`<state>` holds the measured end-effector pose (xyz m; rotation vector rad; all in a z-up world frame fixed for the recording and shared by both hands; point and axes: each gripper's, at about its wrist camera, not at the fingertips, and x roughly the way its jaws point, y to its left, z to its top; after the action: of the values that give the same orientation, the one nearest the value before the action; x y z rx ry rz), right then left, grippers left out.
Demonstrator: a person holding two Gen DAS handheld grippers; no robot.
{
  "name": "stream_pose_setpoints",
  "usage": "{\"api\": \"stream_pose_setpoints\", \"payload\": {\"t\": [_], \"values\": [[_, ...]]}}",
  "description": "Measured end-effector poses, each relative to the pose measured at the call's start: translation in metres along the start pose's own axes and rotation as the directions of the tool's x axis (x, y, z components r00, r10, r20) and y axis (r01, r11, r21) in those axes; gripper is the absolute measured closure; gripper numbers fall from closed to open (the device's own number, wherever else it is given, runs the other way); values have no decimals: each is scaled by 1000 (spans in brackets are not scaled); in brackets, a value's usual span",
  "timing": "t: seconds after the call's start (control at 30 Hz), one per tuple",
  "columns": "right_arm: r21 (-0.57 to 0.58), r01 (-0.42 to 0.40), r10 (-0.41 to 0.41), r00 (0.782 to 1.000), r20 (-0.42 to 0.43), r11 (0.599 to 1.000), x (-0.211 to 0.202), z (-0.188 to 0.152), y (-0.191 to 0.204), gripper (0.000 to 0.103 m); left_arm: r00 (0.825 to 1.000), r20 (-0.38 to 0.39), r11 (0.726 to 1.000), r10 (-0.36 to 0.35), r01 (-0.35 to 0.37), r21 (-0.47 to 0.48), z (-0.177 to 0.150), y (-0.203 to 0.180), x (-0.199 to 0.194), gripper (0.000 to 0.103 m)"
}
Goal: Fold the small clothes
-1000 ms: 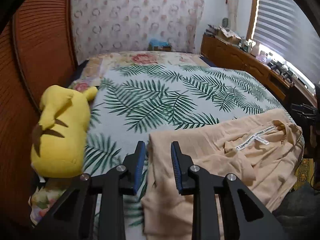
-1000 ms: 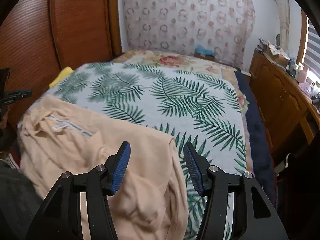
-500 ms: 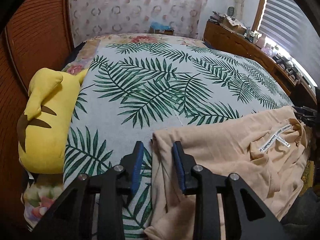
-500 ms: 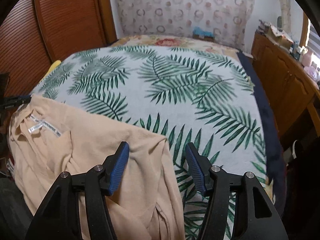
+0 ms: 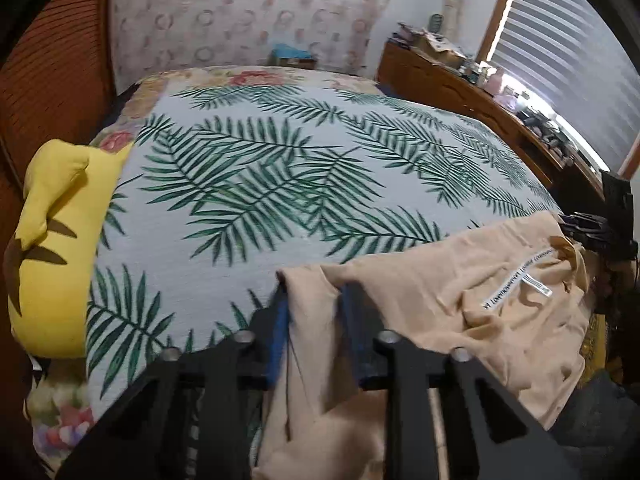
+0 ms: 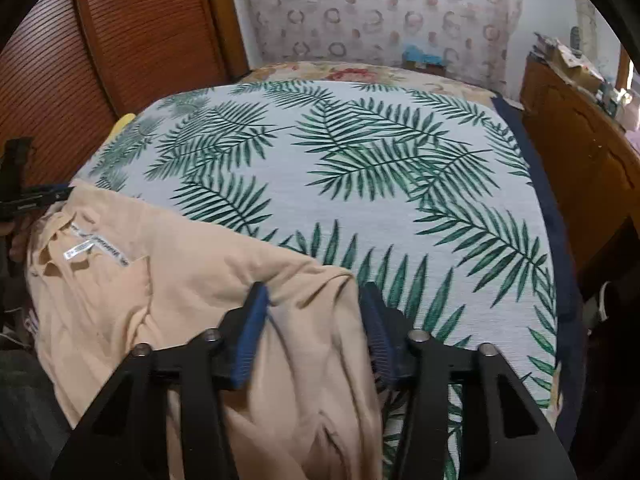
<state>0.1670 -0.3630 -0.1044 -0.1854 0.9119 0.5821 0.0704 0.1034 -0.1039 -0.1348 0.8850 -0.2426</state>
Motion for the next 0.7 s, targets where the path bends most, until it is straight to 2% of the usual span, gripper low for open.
{"api": "stream_pose_setpoints", "payload": {"t": [0.03, 0.1, 0.2, 0.27, 0.33, 0.43, 0.47, 0.5, 0.57, 0.67, 0.7], "values": [[-4, -14, 14, 1000, -1, 1000, -1, 0, 2, 71, 1000, 16, 1000, 4, -4, 10, 0, -2, -3, 100], [-23, -39, 39, 999, -1, 999, -3, -1, 7, 94, 999, 52, 1000, -15, 14, 7, 2, -6, -13, 101], [-37, -72, 73, 996, 45, 997, -18, -2, 15, 99, 988, 151, 999, -34, 35, -3, 7, -13, -43, 102], [-41, -54, 58, 994, 97, 998, -39, 0, 22, 100, 973, 226, 998, -57, 59, -4, 15, -20, -74, 102], [-37, -45, 52, 981, 187, 998, -78, 9, 29, 100, 954, 292, 998, -68, 66, 17, 24, -29, -104, 102], [-70, -25, 44, 957, 287, 997, -131, 23, 40, 100, 914, 390, 993, -110, 86, 78, 40, -48, -156, 102], [-85, -7, 33, 949, 313, 996, -149, 29, 46, 100, 895, 430, 991, -121, 86, 100, 45, -54, -175, 102], [-90, 23, 9, 940, 340, 996, -164, 35, 51, 100, 884, 452, 991, -120, 78, 110, 50, -57, -186, 102], [-115, 52, -2, 919, 394, 992, -196, 47, 61, 100, 844, 522, 989, -122, 59, 136, 59, -66, -219, 102], [-136, 105, -26, 873, 487, 985, -244, 61, 71, 100, 791, 598, 988, -130, 49, 149, 76, -71, -260, 102], [-138, 116, -29, 858, 513, 984, -258, 65, 73, 100, 779, 615, 988, -122, 38, 148, 79, -71, -267, 102]]}}
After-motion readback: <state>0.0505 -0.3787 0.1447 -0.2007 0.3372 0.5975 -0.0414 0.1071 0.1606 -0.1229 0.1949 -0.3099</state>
